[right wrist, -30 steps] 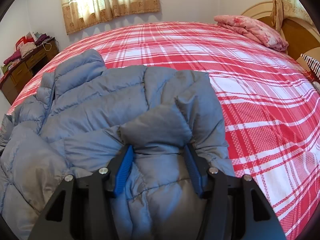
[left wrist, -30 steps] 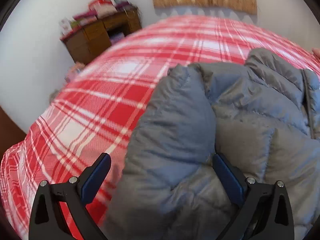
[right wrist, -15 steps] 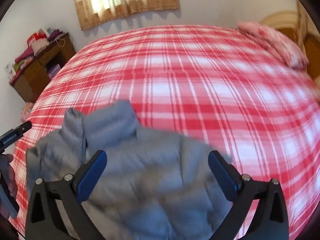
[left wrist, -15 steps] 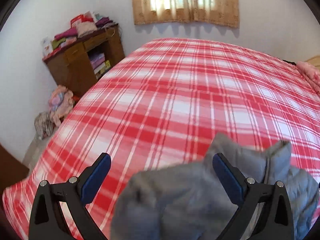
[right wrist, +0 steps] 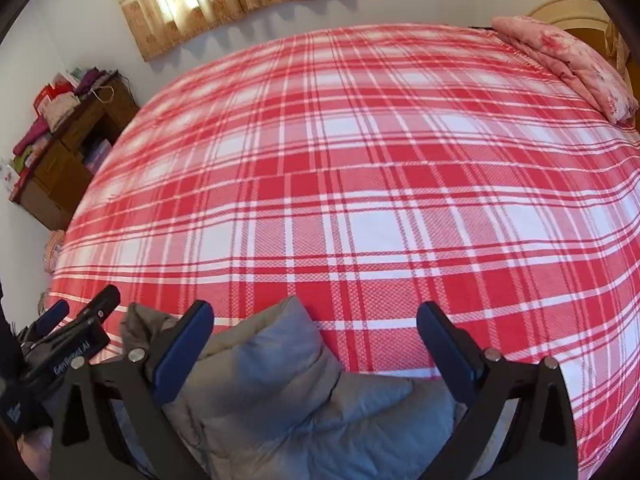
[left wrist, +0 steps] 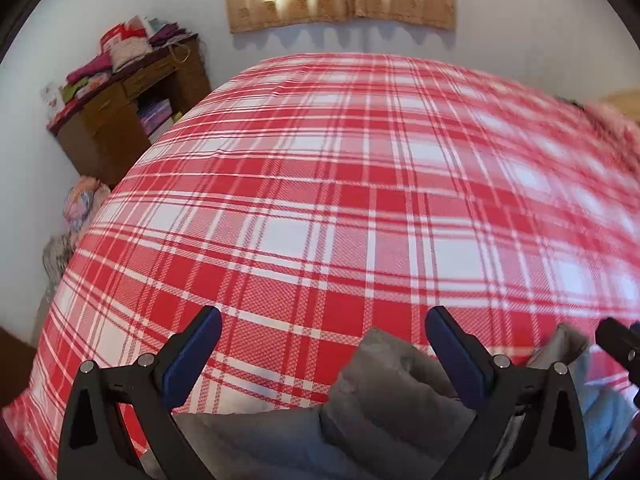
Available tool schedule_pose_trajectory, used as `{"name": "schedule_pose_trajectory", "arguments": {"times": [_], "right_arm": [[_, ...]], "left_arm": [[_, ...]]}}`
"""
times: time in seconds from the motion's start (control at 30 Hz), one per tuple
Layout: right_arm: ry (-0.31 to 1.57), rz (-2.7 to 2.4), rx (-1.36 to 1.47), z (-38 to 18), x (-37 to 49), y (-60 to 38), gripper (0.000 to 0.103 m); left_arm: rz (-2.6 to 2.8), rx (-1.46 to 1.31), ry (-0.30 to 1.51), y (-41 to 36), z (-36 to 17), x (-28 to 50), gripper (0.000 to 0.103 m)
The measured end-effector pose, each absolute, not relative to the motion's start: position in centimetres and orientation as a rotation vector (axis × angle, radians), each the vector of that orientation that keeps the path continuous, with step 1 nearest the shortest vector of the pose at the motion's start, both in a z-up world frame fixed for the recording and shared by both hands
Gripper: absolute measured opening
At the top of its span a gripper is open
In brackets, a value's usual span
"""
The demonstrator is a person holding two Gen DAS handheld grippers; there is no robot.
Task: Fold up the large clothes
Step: 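Grasp the jacket hem with the left tool while the right tool grasps it too, then lift the hem with both tools and fold it toward the collar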
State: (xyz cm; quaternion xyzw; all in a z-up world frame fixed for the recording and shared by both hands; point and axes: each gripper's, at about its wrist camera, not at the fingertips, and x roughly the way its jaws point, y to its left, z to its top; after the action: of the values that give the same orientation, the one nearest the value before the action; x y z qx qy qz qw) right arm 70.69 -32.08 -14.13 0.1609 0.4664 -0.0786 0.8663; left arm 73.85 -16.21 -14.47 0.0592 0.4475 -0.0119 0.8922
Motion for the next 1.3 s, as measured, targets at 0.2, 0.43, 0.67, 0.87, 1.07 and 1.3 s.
{"name": "schedule_pose_trajectory", "arguments": {"times": [0.2,0.43,0.67,0.87,1.07,1.3], "right_arm": [[1.027,-0.158,0.312,-15.8,70.8,-32.6,0.103],[1.107,-0.046,0.284,-16.2,69.4,-32.2,0.048],[1.055,-0.013,0.167,-14.8,66.2,-30.5,0.009],[1.004,0.0,0.141,-14.3,63.4,-30.3,0.007],[0.977,-0.003,0.142,-15.7,60.3,-30.3,0.006],[0.992,-0.039,0.091,-19.0,58.6,-30.4,0.004]], "left_arm": [[-0.079,0.126,0.968,-16.2,-16.4,72.9,0.102],[-0.223,0.125,0.98,-15.5,-16.2,70.2,0.047],[-0.272,0.173,0.906,-15.0,-14.3,66.6,0.006],[-0.287,0.205,0.828,-13.6,-13.2,62.8,0.004],[-0.253,0.217,0.81,-12.0,-15.3,59.8,0.003],[-0.232,0.203,0.868,-11.2,-18.8,59.5,0.003]]}}
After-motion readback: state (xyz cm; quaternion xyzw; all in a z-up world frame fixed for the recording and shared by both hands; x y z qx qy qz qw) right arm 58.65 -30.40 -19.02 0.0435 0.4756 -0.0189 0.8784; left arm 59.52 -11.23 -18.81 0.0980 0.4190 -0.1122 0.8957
